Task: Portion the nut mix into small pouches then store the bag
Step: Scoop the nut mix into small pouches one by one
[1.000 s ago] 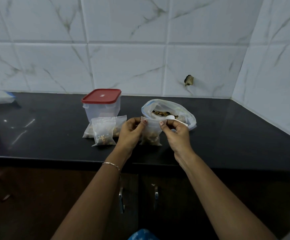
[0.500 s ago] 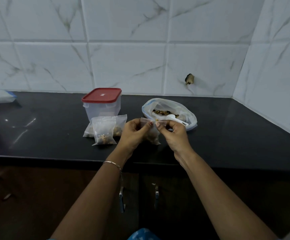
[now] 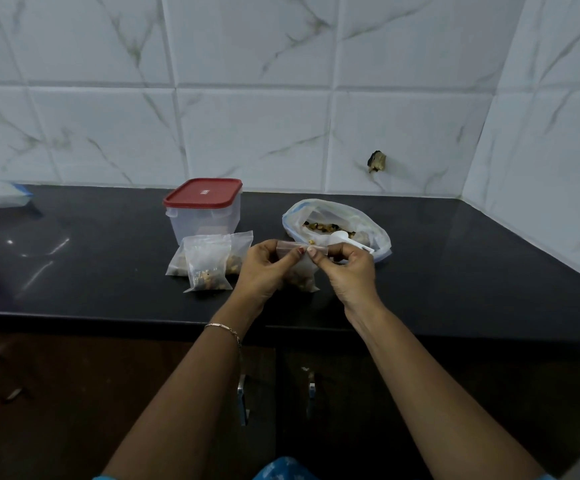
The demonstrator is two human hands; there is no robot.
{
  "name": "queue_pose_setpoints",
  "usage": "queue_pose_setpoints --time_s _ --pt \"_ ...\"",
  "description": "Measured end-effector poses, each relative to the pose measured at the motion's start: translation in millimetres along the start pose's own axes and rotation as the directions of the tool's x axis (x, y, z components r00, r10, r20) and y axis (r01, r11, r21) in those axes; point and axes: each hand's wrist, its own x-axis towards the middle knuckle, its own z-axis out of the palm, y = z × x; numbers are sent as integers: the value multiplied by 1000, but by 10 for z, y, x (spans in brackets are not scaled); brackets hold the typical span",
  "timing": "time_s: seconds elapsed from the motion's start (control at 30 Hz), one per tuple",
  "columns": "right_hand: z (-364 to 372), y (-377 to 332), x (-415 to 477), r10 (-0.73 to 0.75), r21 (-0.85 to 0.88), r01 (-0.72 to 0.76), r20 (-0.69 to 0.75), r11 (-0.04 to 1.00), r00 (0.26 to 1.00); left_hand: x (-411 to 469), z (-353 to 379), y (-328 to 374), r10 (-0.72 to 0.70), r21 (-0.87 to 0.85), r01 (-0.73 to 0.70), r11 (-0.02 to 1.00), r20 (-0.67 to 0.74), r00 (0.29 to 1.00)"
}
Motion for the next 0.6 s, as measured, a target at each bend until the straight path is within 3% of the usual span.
queue_pose_setpoints --time_s 0.13,0.27,0.6 --pt "-16 -27 -24 14 -7 -15 -78 1000 997 -8 -16 4 -3 32 5 999 -37 999" --pt "-5 -34 8 -2 -56 -1 -40 998 999 -1 -76 4 -9 41 12 999 -87 996" --pt "438 -171 115 79 -123 -72 47 990 996 -27 -465 209 96 324 -1 946 -277 956"
